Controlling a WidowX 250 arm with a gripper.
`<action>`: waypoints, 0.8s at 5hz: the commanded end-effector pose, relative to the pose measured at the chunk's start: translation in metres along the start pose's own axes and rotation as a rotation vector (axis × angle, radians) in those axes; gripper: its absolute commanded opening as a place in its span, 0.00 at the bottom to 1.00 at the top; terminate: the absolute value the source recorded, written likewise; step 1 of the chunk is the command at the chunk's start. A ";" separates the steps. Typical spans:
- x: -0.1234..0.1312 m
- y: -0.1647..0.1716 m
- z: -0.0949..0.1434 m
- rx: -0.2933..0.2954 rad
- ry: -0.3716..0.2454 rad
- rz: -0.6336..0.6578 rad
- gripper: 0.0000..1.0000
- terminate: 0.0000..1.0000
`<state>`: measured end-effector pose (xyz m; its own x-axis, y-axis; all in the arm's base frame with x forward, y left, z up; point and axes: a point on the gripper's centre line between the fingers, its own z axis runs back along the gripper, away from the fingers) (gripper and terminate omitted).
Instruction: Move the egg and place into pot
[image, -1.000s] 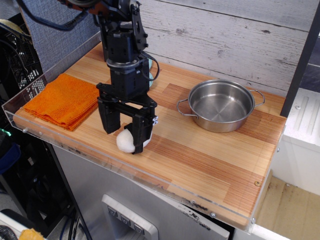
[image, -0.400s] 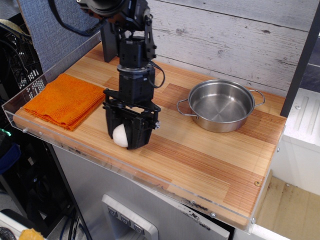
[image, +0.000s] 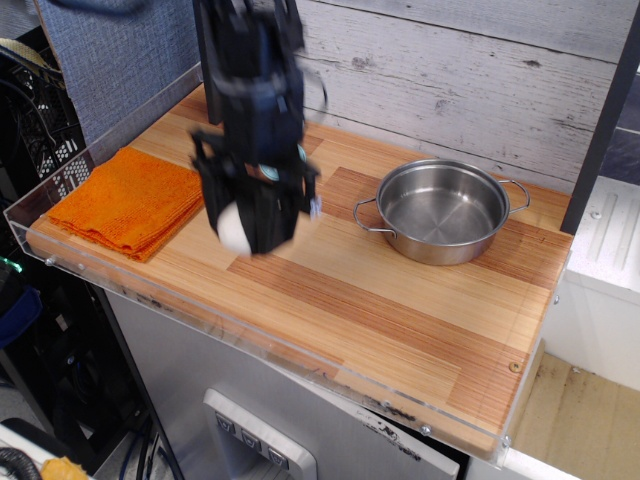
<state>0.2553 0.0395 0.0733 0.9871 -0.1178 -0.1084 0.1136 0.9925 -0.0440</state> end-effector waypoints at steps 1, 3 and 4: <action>0.006 -0.034 0.075 0.021 -0.253 0.028 0.00 0.00; 0.073 -0.082 0.046 0.019 -0.240 -0.023 0.00 0.00; 0.091 -0.088 0.032 0.012 -0.231 0.008 0.00 0.00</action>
<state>0.3429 -0.0547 0.0857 0.9928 -0.0909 0.0783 0.0936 0.9951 -0.0313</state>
